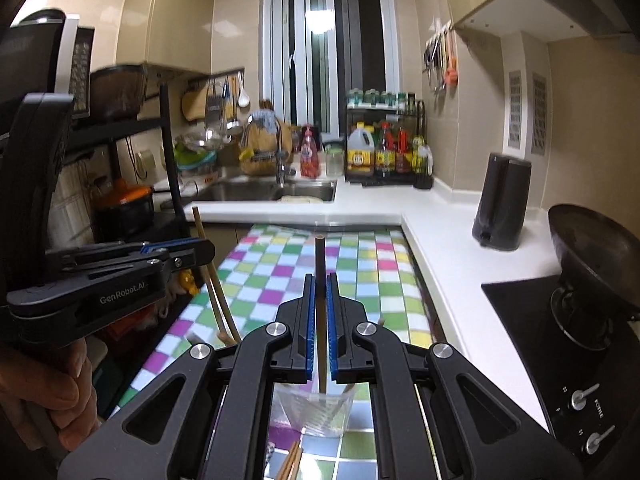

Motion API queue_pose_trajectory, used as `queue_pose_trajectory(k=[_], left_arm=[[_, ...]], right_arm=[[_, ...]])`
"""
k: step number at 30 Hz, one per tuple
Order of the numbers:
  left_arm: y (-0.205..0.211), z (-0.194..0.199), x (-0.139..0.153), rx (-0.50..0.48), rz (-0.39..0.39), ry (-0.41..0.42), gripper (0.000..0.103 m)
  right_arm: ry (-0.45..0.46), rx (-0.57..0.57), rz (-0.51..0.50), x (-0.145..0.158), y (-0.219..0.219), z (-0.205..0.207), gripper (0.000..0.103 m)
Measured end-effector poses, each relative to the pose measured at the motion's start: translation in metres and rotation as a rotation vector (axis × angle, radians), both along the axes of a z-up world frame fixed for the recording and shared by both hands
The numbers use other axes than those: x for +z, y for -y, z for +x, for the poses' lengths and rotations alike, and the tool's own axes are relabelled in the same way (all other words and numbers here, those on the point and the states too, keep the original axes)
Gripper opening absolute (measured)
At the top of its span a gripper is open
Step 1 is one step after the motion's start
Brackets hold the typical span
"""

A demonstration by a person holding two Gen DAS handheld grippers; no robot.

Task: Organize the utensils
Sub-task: 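Lower both chopsticks into the container and open both tools, then withdraw both open tools toward the white spoon and remaining chopsticks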

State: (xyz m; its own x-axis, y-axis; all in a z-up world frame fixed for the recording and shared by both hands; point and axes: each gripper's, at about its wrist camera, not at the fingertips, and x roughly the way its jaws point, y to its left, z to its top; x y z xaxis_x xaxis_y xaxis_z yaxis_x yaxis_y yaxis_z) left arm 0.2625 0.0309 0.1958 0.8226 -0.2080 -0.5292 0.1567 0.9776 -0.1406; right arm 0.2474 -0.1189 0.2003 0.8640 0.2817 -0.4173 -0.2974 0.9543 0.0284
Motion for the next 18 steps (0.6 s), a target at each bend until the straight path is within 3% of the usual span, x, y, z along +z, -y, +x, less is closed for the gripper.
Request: queue_pose_trajectory(k=[4, 6, 7, 8, 12, 15, 18], left_arm=[[0.000, 0.002, -0.011, 0.002, 0.015, -0.030, 0.006], [0.000, -0.002, -0.010, 0.011, 0.015, -0.023, 0.018], [-0.001, -0.004, -0.008, 0.017, 0.015, -0.012, 0.030], [0.000, -0.007, -0.005, 0.022, 0.014, 0.000, 0.033], [-0.001, -0.027, 0.013, 0.052, 0.030, 0.066, 0.035], [-0.003, -0.053, 0.030, 0.083, 0.035, 0.129, 0.043], [-0.003, -0.082, 0.040, 0.102, 0.034, 0.187, 0.059]], right_arm=[[-0.007, -0.002, -0.033, -0.007, -0.003, -0.002, 0.010], [0.004, -0.016, -0.035, -0.005, -0.002, -0.005, 0.021], [0.011, -0.025, -0.031, -0.002, 0.000, -0.007, 0.031], [0.019, -0.034, -0.028, 0.000, 0.002, -0.010, 0.036], [0.058, -0.057, -0.026, 0.015, 0.009, -0.026, 0.041], [0.120, -0.073, -0.019, 0.029, 0.014, -0.050, 0.056], [0.195, -0.091, -0.009, 0.041, 0.020, -0.081, 0.082]])
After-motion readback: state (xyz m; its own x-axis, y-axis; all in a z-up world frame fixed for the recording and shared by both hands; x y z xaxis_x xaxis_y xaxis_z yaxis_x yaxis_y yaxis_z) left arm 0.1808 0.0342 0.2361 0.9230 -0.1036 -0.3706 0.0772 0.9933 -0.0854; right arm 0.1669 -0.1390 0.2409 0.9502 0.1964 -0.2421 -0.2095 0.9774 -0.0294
